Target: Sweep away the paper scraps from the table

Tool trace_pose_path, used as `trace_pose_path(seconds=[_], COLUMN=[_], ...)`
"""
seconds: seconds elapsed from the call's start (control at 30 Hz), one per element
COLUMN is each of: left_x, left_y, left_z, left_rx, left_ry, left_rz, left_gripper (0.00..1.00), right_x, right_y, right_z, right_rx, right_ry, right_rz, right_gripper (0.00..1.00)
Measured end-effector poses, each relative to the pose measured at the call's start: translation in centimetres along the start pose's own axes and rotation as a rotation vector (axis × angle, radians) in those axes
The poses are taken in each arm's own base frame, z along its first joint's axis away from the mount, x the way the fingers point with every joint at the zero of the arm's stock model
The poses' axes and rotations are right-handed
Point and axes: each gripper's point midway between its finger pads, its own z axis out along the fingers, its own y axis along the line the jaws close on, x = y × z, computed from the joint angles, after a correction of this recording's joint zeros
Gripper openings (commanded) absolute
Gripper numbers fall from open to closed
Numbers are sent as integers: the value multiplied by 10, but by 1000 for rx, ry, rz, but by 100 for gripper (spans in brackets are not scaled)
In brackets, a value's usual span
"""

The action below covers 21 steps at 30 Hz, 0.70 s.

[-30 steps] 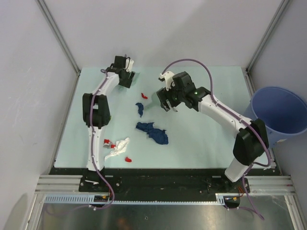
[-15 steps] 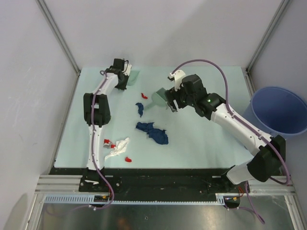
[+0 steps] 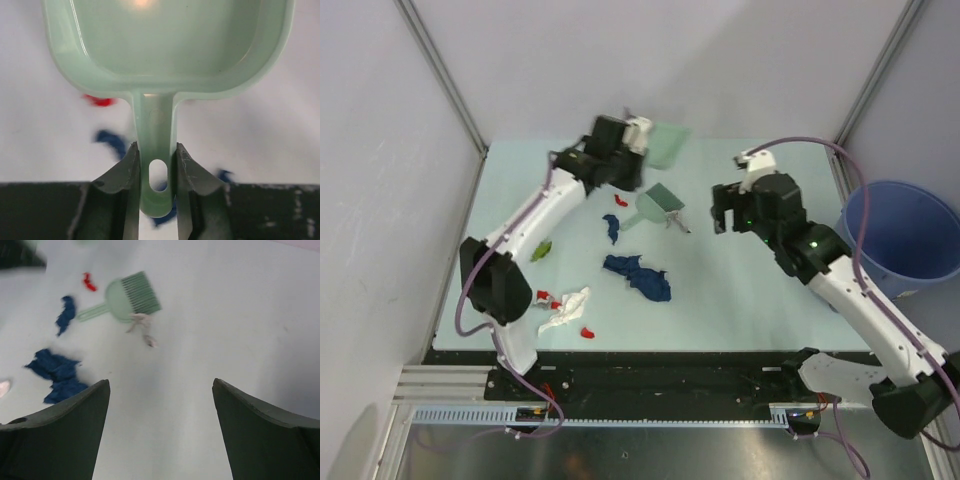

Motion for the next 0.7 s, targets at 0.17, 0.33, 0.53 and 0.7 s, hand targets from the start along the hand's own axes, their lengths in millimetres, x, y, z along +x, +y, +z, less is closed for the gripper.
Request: trace_pose_path(seconds=[0.17, 0.33, 0.53, 0.7], left_x=[25, 94, 161, 190], left_y=[-157, -224, -265, -276], left_z=[-20, 5, 34, 43], left_rx=[285, 373, 375, 370], left_ry=[12, 195, 351, 417], left_rz=[147, 206, 274, 289], left_gripper=[0, 0, 0, 33], right_x=[7, 3, 3, 8], right_y=[-51, -63, -83, -103], right_z=[-30, -68, -101, -111], right_rx=[151, 189, 268, 348], right_ry=[-40, -101, -148, -149], right_rz=[115, 161, 193, 209], right_gripper=[88, 90, 93, 96])
